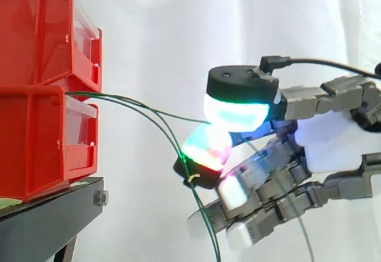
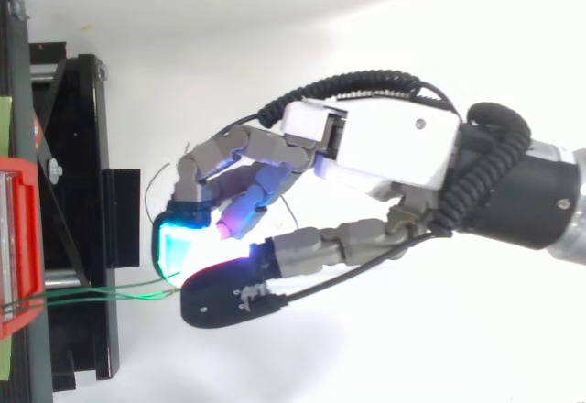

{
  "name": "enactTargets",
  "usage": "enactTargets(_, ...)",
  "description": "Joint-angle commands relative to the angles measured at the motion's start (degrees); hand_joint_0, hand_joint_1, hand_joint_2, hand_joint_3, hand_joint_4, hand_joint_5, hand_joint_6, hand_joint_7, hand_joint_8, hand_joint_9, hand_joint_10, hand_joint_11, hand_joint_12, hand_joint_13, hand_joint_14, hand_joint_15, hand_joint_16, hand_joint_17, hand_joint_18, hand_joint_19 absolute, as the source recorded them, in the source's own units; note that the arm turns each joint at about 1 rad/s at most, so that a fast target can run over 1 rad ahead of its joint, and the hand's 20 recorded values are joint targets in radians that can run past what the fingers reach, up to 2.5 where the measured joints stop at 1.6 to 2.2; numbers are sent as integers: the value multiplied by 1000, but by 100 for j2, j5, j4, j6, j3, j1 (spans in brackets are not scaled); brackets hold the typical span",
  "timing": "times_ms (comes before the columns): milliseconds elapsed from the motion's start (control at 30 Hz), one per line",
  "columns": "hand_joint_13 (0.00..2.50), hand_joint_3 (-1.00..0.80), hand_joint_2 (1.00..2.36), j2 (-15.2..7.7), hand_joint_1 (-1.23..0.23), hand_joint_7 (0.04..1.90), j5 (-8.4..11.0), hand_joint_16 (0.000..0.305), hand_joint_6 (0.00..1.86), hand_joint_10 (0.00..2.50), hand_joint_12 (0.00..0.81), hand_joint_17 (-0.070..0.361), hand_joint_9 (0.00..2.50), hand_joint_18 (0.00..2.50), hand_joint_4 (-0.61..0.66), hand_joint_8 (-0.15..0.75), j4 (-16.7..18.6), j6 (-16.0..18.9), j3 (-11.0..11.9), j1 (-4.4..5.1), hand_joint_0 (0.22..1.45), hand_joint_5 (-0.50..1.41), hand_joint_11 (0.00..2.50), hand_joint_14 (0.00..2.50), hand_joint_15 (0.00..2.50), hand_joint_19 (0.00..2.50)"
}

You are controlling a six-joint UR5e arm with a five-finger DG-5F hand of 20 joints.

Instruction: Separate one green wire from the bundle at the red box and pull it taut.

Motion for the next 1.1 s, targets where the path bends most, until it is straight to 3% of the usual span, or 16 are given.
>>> enactTargets(0,600,-97,1006,152,-719,1131,5,60,888,13,413,135,1033,600,93,326,-421,16,0,5,577,-87,414,8,222,381)
enactTargets(133,602,-95,1005,249,-720,1133,-22,60,888,13,415,136,1036,599,95,327,-746,156,-71,-30,578,-87,403,7,218,381)
enactTargets(167,602,-95,1005,346,-720,1134,5,60,887,11,414,136,1035,599,94,327,-754,174,-299,-30,578,-87,404,7,222,381)
enactTargets(233,602,-95,1004,399,-721,1137,5,61,887,11,415,136,1038,601,92,328,-728,174,-387,-30,579,-86,407,8,221,380)
enactTargets(267,603,-91,1004,539,-721,1136,58,61,887,11,417,137,1037,603,92,329,-473,174,-677,-21,578,-86,414,7,218,379)
enactTargets(300,602,-94,1004,539,-722,1126,58,61,888,11,416,137,1038,603,91,328,-473,174,-677,-21,579,-85,407,8,221,380)
enactTargets(400,602,-93,1003,627,-723,1132,128,61,887,11,417,137,1036,603,91,330,-16,183,-950,-30,579,-84,403,8,220,379)
enactTargets(500,601,-91,1003,618,-724,1135,128,61,886,12,418,137,1036,602,91,333,89,174,-1231,-47,579,-84,403,8,224,377)
enactTargets(700,601,-87,1003,618,-724,1136,207,61,886,13,417,137,1036,601,91,329,458,112,-1266,-12,579,-84,400,8,223,369)
enactTargets(1067,593,-92,1003,618,-728,1139,216,61,886,11,414,137,1036,594,91,328,511,77,-1275,14,581,-84,411,8,219,370)
